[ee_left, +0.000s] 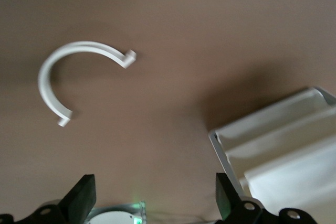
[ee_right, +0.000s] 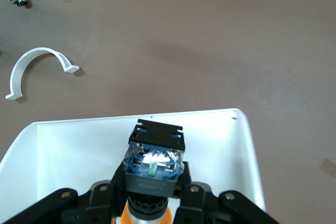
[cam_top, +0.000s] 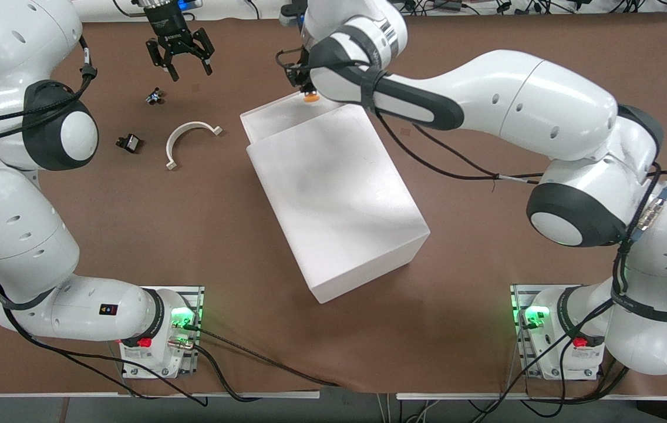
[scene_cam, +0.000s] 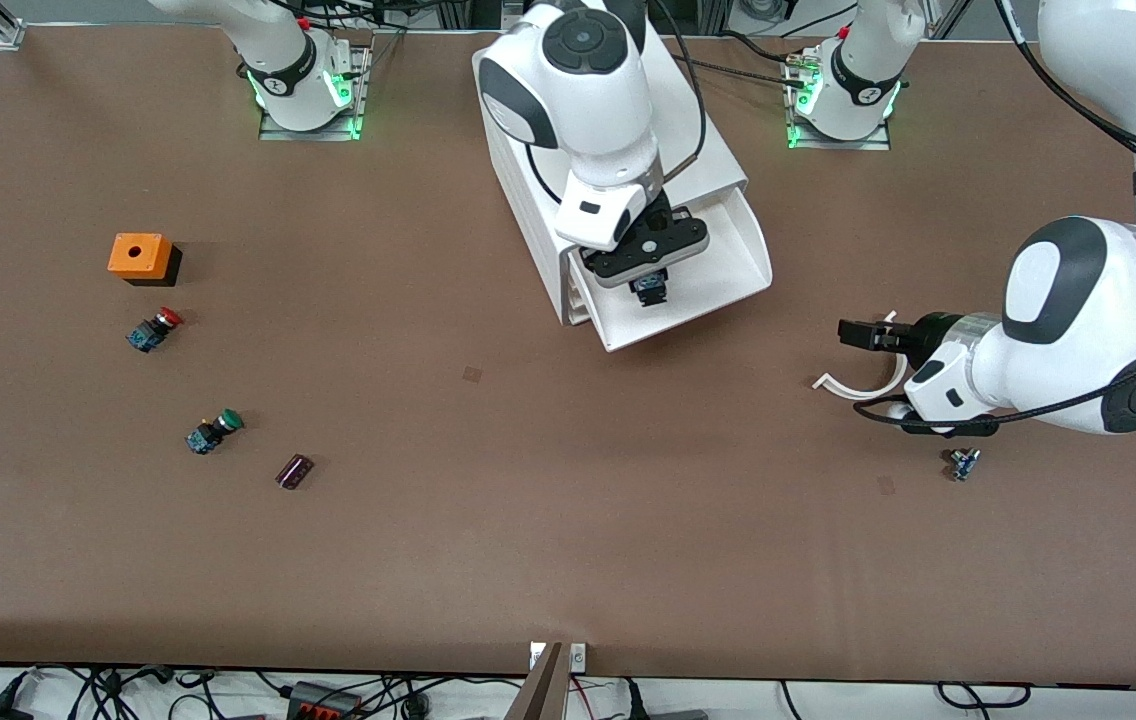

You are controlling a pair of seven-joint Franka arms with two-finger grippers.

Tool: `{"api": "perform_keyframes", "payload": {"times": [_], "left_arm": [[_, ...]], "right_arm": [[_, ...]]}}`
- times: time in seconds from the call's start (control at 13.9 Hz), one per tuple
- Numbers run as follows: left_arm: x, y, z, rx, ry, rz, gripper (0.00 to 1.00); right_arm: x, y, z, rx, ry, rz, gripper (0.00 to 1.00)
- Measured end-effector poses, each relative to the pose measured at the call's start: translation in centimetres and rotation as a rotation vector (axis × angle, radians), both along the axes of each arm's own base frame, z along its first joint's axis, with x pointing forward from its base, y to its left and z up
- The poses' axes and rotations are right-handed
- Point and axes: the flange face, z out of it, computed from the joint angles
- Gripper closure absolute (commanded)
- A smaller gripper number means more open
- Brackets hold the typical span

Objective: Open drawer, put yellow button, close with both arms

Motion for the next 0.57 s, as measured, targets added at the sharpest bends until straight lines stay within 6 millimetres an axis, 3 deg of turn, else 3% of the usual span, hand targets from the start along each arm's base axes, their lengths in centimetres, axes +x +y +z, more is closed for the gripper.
{"api": "perform_keyframes", "payload": {"times": [0.22,0.43,0.5,0.57], "left_arm": [[1.6,0.9,0.9,0.051,-0.066,0.008,0.0],[3.3,0.8,0.2,0.053,-0.133,0.024,0.0],[3.4,0.7,0.0,0.054,-0.136,0.022,0.0],[3.5,0.5,-0.1,0.055,-0.138,0.021,0.0]], "right_arm": [[-0.8,1.1,-1.9,-0.011,0.006,0.017,0.91],[-1.5,1.8,-2.7,-0.021,0.013,0.029,0.88],[-1.7,2.0,-3.1,-0.025,0.016,0.032,0.77],[-1.8,2.1,-3.6,-0.03,0.02,0.033,0.47]]}}
